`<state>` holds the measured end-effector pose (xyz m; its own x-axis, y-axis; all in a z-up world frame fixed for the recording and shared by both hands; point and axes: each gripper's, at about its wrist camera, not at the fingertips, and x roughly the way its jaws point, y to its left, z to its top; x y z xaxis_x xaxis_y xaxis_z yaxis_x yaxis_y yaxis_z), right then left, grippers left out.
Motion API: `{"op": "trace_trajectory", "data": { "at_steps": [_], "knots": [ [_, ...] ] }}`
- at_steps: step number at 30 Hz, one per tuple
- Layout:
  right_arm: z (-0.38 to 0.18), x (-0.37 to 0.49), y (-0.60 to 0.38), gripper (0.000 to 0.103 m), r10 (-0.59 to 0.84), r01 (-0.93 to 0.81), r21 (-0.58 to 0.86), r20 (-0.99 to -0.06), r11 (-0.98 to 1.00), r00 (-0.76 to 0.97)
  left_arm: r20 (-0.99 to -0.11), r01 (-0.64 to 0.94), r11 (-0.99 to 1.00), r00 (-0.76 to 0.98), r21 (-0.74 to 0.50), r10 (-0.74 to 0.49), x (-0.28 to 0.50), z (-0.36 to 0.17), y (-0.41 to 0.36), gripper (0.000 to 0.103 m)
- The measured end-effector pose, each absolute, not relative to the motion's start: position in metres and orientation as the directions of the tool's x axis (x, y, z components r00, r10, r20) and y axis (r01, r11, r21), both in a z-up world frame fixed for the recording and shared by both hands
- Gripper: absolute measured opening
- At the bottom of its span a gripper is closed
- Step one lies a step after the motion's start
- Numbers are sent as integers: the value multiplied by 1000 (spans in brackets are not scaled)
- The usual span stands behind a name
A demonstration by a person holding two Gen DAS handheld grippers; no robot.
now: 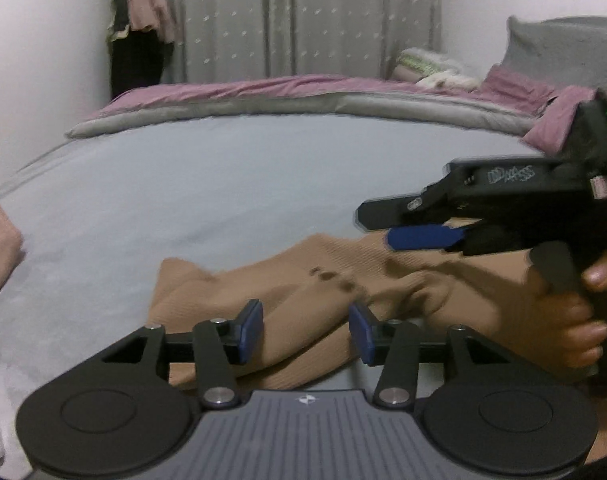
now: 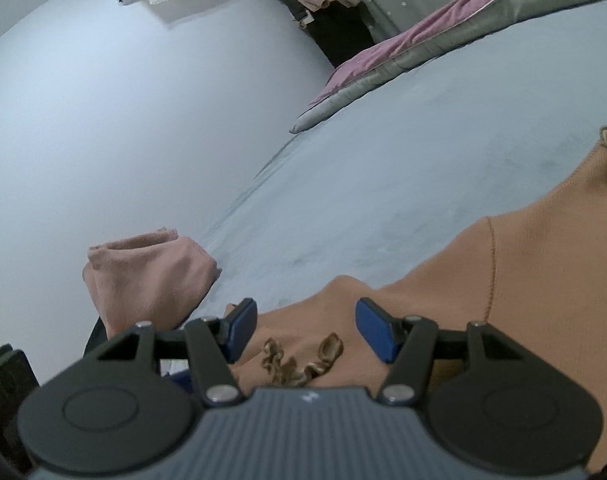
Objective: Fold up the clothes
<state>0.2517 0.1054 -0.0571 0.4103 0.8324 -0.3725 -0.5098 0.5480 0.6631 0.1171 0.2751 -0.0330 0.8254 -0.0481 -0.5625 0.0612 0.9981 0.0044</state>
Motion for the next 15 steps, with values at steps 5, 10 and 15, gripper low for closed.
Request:
{"op": "trace_trajectory", "data": {
  "at_steps": [5, 10, 15],
  "knots": [
    [-56, 251, 103, 56, 866, -533, 686, -337, 495, 371, -560, 48, 999, 828, 16, -31, 114, -30, 282, 47],
    [-59, 248, 114, 47, 908, -577, 701, -313, 419, 279, -584, 73, 997, 810, 14, -51, 112, -30, 289, 47],
    [-72, 253, 131, 46, 914, -570, 714, -335, 405, 230, -622, 72, 997, 782, 25, -41, 114, -37, 291, 47]
  ]
}}
